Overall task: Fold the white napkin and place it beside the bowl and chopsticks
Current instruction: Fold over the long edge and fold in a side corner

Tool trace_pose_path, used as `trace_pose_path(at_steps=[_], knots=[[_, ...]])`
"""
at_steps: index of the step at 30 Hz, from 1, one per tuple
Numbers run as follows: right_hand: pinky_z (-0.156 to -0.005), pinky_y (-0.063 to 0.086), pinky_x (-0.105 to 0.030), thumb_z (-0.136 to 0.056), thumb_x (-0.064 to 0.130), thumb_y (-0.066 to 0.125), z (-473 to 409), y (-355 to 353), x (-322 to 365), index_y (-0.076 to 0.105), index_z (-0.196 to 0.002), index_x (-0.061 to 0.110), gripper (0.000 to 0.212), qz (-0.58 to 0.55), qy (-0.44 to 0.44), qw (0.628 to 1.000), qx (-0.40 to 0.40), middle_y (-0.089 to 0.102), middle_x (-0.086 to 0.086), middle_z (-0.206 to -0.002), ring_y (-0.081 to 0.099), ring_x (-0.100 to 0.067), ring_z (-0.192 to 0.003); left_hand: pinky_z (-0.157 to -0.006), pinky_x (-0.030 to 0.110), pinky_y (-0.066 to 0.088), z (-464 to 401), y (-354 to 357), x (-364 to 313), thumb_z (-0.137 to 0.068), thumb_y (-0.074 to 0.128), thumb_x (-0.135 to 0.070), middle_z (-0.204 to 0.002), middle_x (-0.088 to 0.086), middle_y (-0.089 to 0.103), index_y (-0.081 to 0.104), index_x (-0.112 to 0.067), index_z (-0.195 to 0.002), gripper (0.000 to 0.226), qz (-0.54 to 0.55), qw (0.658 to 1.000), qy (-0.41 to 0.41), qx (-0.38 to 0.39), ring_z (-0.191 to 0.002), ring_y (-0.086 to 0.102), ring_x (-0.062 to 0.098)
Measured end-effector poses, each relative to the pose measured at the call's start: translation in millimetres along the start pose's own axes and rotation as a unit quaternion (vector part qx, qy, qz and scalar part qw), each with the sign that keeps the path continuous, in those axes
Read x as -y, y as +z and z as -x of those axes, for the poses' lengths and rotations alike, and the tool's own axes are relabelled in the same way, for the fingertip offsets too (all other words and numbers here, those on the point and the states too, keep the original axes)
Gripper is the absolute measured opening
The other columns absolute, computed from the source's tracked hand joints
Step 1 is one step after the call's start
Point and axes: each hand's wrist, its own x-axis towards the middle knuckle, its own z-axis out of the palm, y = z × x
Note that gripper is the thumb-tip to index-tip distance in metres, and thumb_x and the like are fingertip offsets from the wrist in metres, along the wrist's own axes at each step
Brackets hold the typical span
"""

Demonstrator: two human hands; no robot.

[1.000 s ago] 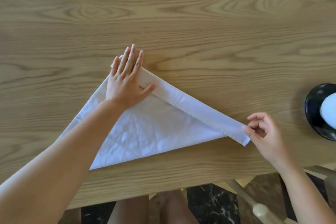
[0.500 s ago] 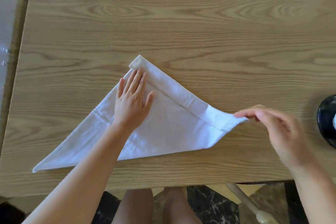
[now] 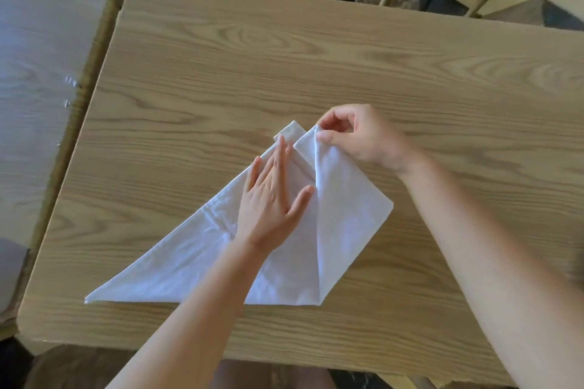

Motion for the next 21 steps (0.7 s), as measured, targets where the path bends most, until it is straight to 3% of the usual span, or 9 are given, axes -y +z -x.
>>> trace_pose_path(at_steps=[4,7,10,12,15,21], knots=[[-0.062,0.044,-0.012,-0.083,0.014,0.067,-30,11,-8,0.065,-0.085,0.016,0.003,0.010,0.032,0.999,0.024,0.062,0.007,-0.072,0.055,0.004,-0.060,-0.116,0.027,0.003,0,3,4,-0.091,0.031,-0.045,-0.154,0.004,0.027,-0.001,-0.006,-0.147,0.075,-0.009,1.000,0.003,-0.013,-0.139,0.024,0.007],[-0.092,0.045,-0.038,-0.077,0.031,0.065,-40,17,-17,0.064,-0.073,0.033,0.005,0.061,0.041,0.997,0.009,0.066,0.015,-0.075,0.061,-0.005,-0.076,-0.117,0.031,0.007,0,1,2,-0.094,0.025,-0.042,-0.152,0.003,0.030,0.015,-0.006,-0.147,0.065,0.000,1.000,0.002,-0.022,-0.139,0.026,0.010],[-0.100,0.036,-0.053,-0.074,0.036,0.061,-46,21,-17,0.061,-0.066,0.038,0.009,0.108,0.042,0.993,-0.001,0.062,0.029,-0.065,0.055,0.006,-0.070,-0.116,0.037,0.012,-1,0,2,-0.095,0.022,-0.039,-0.148,0.004,0.038,0.030,-0.009,-0.144,0.058,-0.001,1.000,0.012,-0.026,-0.140,0.028,0.016],[-0.100,0.037,-0.051,-0.077,0.032,0.064,-49,23,-17,0.060,-0.066,0.037,0.013,0.115,0.039,0.992,-0.013,0.059,0.034,-0.061,0.051,0.010,-0.063,-0.116,0.037,0.013,-1,2,3,-0.093,0.032,-0.034,-0.145,0.006,0.043,0.038,-0.008,-0.141,0.056,-0.029,0.999,0.018,-0.026,-0.138,0.029,0.017],[-0.102,0.032,-0.045,-0.079,0.030,0.066,-52,24,-14,0.063,-0.072,0.031,0.008,0.137,0.038,0.989,-0.037,0.060,0.022,-0.068,0.051,0.005,-0.068,-0.115,0.037,0.013,-2,6,5,-0.086,0.051,-0.026,-0.142,0.007,0.046,0.042,-0.006,-0.139,0.057,-0.066,0.997,0.022,-0.028,-0.136,0.029,0.016],[-0.090,0.025,-0.034,-0.079,0.029,0.067,-55,27,-17,0.063,-0.075,0.026,0.006,0.161,0.039,0.983,-0.084,0.058,0.016,-0.068,0.051,0.001,-0.068,-0.115,0.038,0.014,-3,7,7,-0.085,0.055,-0.028,-0.145,0.013,0.041,0.045,-0.004,-0.136,0.057,-0.083,0.996,0.031,-0.034,-0.138,0.025,0.021]])
